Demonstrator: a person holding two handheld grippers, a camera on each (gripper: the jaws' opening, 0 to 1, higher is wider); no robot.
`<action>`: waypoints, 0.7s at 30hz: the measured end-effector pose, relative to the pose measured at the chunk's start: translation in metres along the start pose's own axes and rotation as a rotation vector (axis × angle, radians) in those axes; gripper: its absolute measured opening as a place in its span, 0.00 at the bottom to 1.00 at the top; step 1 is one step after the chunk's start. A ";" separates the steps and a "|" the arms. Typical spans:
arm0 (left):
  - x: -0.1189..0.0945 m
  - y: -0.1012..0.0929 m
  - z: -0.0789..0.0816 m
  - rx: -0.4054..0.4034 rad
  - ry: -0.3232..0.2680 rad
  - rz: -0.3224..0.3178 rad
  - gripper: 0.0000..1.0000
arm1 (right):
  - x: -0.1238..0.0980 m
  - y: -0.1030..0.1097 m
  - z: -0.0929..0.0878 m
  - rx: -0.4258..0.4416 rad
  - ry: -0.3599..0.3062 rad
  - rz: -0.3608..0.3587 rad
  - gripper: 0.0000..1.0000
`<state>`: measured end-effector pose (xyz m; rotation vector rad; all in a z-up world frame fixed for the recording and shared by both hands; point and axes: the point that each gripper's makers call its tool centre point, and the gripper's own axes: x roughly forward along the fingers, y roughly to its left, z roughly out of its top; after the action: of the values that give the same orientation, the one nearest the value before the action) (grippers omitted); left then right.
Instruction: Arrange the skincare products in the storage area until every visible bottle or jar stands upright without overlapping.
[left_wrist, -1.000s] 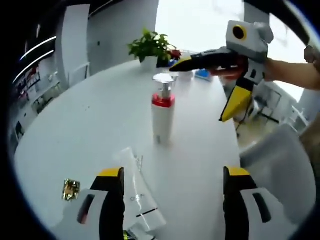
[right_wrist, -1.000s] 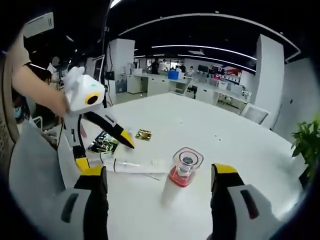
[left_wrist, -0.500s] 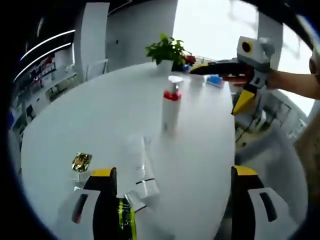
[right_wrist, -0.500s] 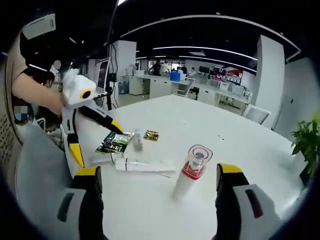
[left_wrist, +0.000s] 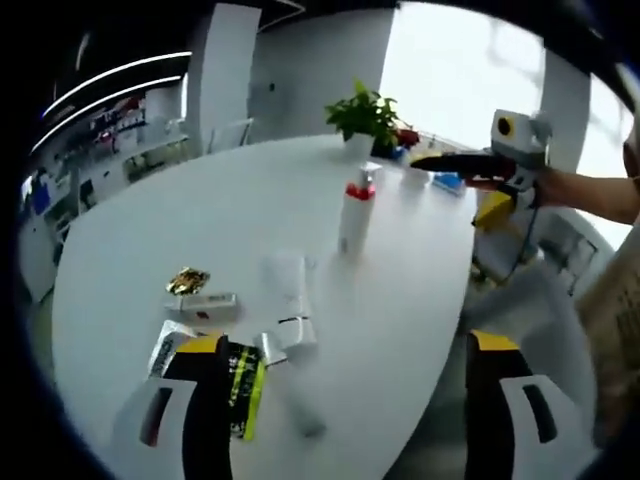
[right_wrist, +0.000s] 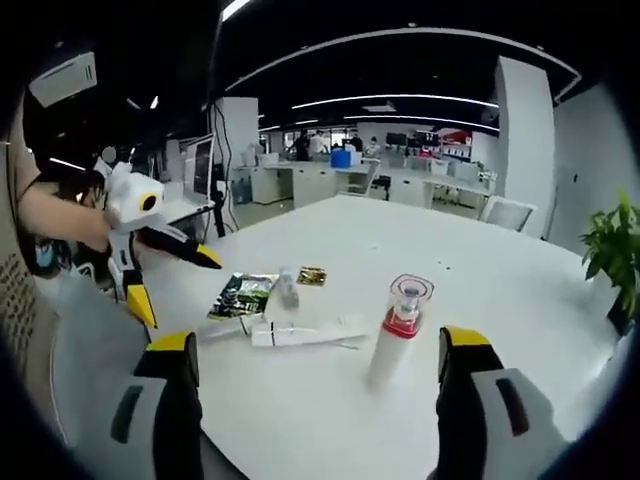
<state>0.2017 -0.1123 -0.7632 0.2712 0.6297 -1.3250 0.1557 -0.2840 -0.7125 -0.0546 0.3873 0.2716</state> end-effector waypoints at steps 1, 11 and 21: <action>-0.004 0.000 -0.001 -0.010 -0.009 0.008 0.96 | -0.001 0.001 0.001 0.006 -0.006 -0.001 0.99; -0.037 -0.004 -0.005 -0.088 -0.083 0.083 0.97 | -0.010 0.018 -0.004 0.073 -0.035 -0.007 0.99; -0.056 -0.010 -0.028 -0.145 -0.100 0.138 0.97 | -0.011 0.048 -0.017 0.138 -0.035 0.016 0.99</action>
<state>0.1788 -0.0538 -0.7520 0.1277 0.6086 -1.1476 0.1260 -0.2423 -0.7243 0.0887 0.3705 0.2606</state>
